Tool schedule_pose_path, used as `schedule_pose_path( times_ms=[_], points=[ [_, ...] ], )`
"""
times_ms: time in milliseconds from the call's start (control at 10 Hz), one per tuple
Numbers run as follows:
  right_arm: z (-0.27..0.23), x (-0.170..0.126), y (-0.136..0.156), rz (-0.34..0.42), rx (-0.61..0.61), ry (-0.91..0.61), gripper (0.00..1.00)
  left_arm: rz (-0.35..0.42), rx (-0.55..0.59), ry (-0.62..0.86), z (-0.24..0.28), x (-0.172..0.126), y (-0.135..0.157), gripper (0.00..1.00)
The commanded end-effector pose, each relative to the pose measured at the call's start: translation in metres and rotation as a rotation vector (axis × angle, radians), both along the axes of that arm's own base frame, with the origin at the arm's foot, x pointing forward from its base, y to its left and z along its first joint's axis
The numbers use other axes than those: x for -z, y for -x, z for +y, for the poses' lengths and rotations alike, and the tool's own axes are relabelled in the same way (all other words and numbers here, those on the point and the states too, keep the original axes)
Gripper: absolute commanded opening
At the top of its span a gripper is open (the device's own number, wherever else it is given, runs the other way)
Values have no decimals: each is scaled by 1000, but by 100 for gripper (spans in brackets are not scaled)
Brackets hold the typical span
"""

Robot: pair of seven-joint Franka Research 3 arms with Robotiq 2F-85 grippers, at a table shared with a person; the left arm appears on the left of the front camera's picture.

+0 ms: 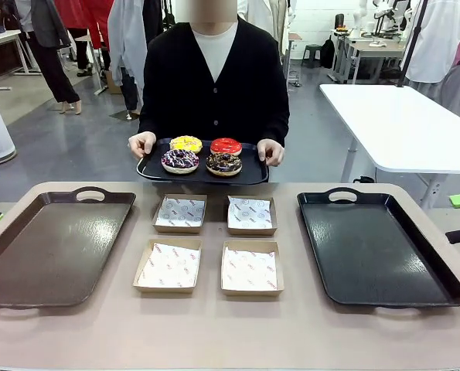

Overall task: Individually package the donuts and arrange them on the tray.
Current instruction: Pick up one Paper togo box.

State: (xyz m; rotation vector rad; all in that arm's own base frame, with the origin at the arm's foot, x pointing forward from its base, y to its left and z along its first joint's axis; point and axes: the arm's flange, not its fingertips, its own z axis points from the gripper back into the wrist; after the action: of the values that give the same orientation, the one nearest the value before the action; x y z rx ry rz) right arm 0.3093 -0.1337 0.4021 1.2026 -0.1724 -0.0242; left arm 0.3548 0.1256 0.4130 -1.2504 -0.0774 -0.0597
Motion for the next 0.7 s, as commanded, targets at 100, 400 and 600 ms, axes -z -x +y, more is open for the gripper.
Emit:
schedule_pose_path(
  times_ms=[100, 400, 600],
  points=[
    [0, -1, -1, 1, 4, -16, 100, -5, -2, 15, 1, -1, 1, 100],
    [0, -1, -1, 1, 4, -16, 100, -5, -2, 15, 1, -1, 1, 100],
    [0, -1, -1, 1, 4, -16, 100, -5, -2, 15, 1, -1, 1, 100]
  ],
)
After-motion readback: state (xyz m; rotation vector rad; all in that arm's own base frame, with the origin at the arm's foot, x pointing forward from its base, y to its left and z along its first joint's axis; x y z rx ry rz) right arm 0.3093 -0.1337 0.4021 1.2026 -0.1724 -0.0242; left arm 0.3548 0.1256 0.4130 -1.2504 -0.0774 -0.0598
